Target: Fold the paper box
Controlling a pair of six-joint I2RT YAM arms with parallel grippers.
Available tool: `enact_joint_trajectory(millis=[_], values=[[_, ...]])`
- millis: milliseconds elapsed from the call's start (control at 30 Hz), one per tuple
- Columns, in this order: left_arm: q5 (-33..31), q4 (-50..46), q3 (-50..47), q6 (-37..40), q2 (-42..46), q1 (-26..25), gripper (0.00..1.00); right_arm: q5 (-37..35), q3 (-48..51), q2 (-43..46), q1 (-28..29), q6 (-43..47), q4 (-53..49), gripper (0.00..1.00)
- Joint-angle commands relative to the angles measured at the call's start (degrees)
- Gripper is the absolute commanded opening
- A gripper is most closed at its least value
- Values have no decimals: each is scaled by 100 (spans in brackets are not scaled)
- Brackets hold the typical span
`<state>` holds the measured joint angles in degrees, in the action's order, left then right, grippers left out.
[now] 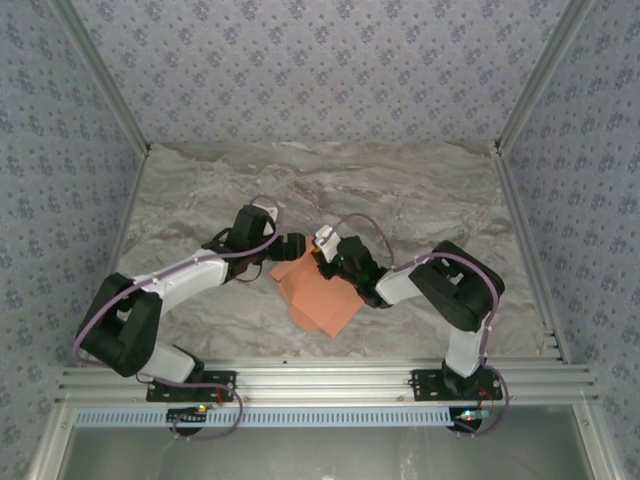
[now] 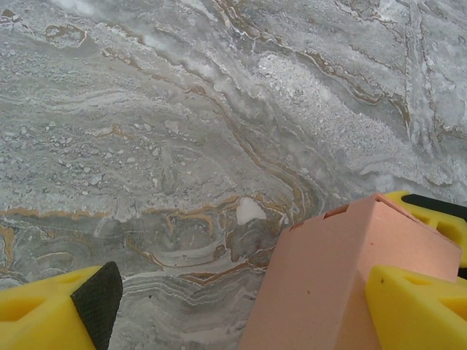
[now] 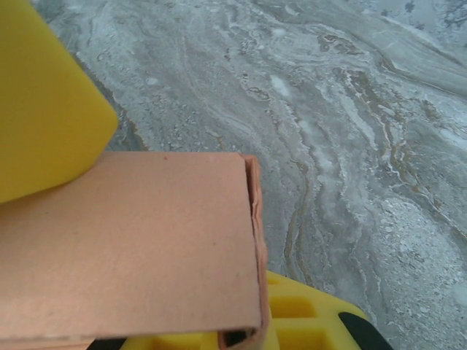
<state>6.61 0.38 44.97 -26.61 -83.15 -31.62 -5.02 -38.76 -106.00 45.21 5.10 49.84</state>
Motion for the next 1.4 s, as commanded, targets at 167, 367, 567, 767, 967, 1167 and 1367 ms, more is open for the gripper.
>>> enact_joint_trajectory(millis=[167,367,567,767,967,1167,1367], values=[[45,-234,10,-26,-265,-180,89,-1046,107,-395,196,-307,112,13],[-31,-248,7,-26,-255,-178,88,-878,250,-193,195,-405,52,26],[-102,-276,7,7,-250,-183,89,-571,398,-140,125,-391,-135,28],[-74,-251,28,23,-306,-179,88,-556,236,-252,115,-375,-67,27],[97,-111,-7,129,-417,-180,85,-618,128,-345,107,-378,73,28],[358,35,20,200,-587,-144,77,-1070,124,-454,101,-464,222,21],[516,111,63,150,-671,-128,76,-1547,11,-700,105,-691,346,9]])
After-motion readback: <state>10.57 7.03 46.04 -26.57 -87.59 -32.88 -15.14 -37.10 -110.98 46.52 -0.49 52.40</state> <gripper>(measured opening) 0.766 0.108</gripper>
